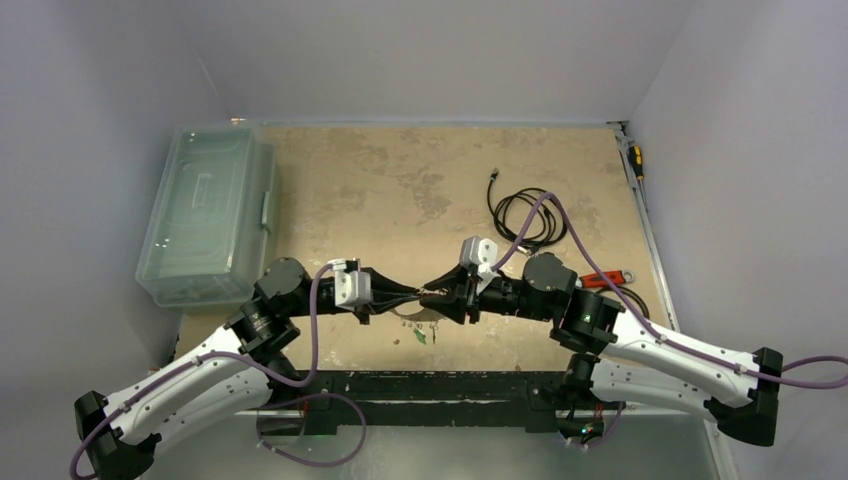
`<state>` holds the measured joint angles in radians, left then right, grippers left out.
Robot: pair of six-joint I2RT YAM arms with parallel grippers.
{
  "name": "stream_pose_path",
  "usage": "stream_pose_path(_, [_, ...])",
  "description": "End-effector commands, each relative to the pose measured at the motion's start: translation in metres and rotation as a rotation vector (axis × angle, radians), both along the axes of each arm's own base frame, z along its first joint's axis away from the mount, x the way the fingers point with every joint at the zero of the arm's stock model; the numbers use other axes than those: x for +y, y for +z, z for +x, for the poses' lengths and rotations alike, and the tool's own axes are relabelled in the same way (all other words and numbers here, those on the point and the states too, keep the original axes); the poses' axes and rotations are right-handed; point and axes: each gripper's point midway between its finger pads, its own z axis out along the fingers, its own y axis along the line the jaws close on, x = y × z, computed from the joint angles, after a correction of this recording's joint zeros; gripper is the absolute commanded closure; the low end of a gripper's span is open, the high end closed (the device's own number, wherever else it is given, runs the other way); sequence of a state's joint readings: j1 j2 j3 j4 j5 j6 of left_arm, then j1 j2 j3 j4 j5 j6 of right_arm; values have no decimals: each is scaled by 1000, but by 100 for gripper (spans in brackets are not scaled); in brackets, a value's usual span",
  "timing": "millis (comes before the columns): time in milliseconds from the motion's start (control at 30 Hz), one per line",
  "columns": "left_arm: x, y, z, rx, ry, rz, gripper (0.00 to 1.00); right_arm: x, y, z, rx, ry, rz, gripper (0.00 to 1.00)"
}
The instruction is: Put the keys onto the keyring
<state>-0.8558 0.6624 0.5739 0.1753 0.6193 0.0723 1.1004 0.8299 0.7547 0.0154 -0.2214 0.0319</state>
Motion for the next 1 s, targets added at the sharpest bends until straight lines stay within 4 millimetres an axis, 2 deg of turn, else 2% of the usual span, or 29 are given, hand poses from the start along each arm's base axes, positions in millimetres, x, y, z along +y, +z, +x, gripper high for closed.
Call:
stream_pose_path(0, [2, 19, 0, -66, 7, -59, 100, -7, 12, 4, -36, -32, 9, 64])
stream_pose_path(67, [2, 19, -1, -66, 4, -60, 100, -9, 10, 5, -32, -43, -1, 65])
stream_pose_path(133, [2, 19, -2, -66, 2, -59, 100, -10, 11, 7, -63, -50, -11, 71])
stream_pose_path(300, [1, 17, -5, -61, -22, -57, 100, -3, 15, 7, -70, -28, 2, 75])
stream_pose_path(367, [0, 17, -6, -58, -30, -56, 100, 2, 23, 7, -84, -18, 28, 75])
stream_pose_path(567, [-1, 15, -7, -54, -40, -53, 100, 10, 28, 5, -93, 17, 39, 68])
stream_pose_path(700, [-2, 15, -7, -52, -46, -52, 100, 11, 32, 4, -99, 25, 52, 68])
stream_pose_path(767, [-2, 15, -7, -52, -45, -51, 100, 12, 31, 2, -100, 36, 53, 76])
stream_pose_path(900, [-2, 15, -8, -53, -48, -52, 100, 13, 29, 0, -106, 48, 52, 100])
stream_pose_path(967, [-2, 15, -8, -54, -49, -50, 100, 12, 28, 0, -112, 51, 47, 100])
